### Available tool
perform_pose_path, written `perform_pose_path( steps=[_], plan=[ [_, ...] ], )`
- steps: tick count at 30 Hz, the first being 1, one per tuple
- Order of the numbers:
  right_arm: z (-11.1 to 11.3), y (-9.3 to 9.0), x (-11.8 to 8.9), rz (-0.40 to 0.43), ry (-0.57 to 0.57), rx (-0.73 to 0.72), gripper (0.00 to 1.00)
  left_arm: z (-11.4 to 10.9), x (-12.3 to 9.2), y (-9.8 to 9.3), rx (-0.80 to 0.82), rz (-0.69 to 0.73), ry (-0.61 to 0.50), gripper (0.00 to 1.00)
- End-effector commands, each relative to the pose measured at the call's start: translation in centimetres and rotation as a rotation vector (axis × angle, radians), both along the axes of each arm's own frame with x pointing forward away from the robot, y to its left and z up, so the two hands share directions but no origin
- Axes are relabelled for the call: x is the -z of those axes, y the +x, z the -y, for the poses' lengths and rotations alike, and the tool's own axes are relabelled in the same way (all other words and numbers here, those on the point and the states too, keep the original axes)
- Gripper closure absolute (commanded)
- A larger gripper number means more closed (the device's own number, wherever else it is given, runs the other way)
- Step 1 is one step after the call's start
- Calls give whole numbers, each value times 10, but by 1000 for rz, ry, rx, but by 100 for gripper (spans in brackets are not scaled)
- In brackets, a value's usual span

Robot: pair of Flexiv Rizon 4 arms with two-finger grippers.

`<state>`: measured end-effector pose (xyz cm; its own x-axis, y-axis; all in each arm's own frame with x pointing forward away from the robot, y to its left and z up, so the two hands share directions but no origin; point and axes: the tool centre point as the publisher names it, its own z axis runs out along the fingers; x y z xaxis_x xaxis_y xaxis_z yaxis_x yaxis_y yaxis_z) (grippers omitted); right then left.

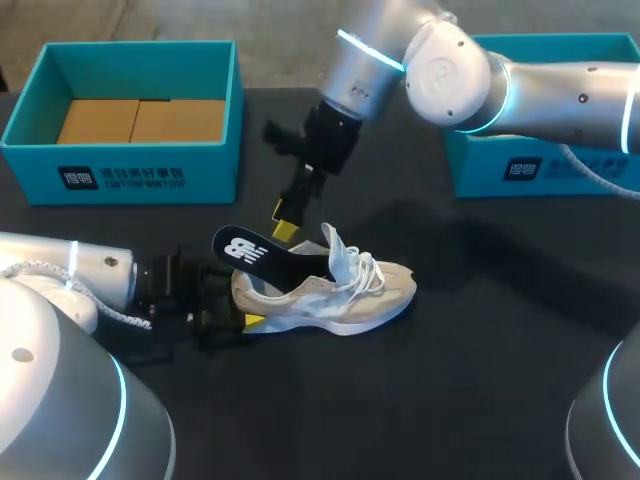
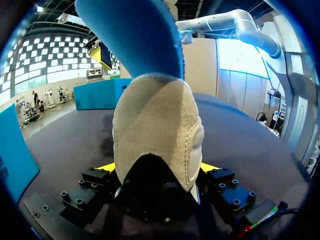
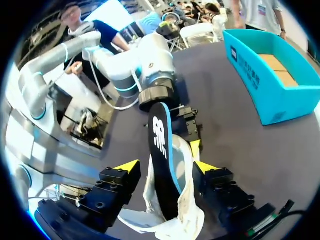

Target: Take the shoe out of the shoebox, open the shoe tongue, remove and reinsert the insole, then place the shoe into the shoebox

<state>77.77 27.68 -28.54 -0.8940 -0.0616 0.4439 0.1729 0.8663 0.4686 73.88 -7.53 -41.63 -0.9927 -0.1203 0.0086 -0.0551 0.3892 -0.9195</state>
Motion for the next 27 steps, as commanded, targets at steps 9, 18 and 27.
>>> perform_pose_path(
  steps=[9,18,27],
  plan=[
    [-5,-11,24,-99,51,62,44,0,-1,-1,-1,1,1,100],
    [-9,-16,34,-134,52,64,50,0,-1,-1,-1,1,1,100],
    [-17,-22,38,-146,63,37,52,0,-1,-1,-1,1,1,100]
  ],
)
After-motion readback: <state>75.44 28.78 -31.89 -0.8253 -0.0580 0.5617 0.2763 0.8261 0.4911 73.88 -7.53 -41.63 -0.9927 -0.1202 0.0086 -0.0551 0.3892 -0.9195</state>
